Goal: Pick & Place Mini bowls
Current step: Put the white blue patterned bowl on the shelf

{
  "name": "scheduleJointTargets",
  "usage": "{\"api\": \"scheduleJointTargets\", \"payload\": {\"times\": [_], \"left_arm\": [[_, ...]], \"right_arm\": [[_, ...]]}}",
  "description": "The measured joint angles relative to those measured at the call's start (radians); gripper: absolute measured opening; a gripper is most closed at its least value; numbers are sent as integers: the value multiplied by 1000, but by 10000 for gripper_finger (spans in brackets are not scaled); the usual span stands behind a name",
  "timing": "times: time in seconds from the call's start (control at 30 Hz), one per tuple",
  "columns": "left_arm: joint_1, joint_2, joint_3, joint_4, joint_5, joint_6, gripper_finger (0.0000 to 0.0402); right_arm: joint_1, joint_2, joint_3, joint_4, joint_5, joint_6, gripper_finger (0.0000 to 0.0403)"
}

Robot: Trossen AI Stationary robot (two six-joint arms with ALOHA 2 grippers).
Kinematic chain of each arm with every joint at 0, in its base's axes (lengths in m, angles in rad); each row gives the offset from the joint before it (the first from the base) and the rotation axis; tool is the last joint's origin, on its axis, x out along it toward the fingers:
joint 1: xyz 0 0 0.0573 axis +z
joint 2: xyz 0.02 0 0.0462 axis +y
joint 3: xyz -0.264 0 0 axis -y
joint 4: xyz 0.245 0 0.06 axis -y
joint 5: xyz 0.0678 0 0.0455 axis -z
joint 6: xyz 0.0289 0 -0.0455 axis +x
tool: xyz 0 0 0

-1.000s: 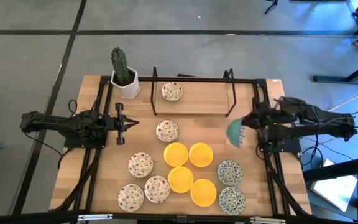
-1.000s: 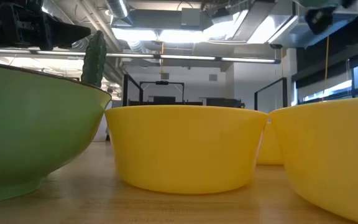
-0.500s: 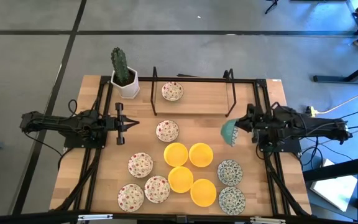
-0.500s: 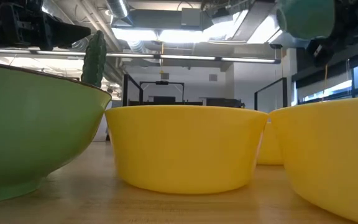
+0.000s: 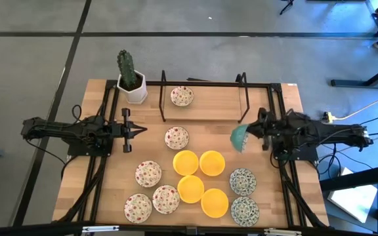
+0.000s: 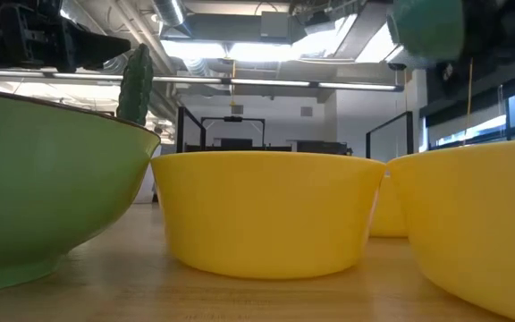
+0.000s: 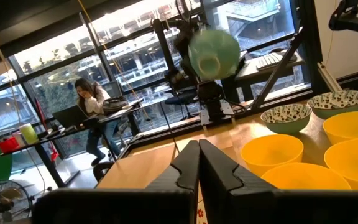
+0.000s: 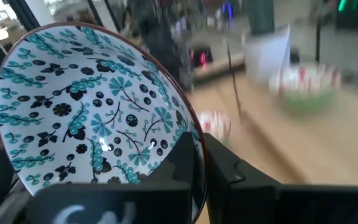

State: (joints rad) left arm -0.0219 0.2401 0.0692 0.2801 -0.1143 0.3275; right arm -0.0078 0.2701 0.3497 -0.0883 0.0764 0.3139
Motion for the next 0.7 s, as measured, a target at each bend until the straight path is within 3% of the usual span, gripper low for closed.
{"api": "scheduleJointTargets", "payload": {"times": [0.2,0.43,0.57,0.7], "left_arm": [[0,0,0,0,0,0,7],[0,0,0,0,0,0,1],[0,0,0,0,0,0,5],[0,0,0,0,0,0,7]], "right_arm": [[-2,132,367,-232,187,-165,12],[-18,464,862,-621,408,-211,12],[-81,674,1117,-819,417,-210,12],[-172,880,1353,-969,335,-220,12]]}}
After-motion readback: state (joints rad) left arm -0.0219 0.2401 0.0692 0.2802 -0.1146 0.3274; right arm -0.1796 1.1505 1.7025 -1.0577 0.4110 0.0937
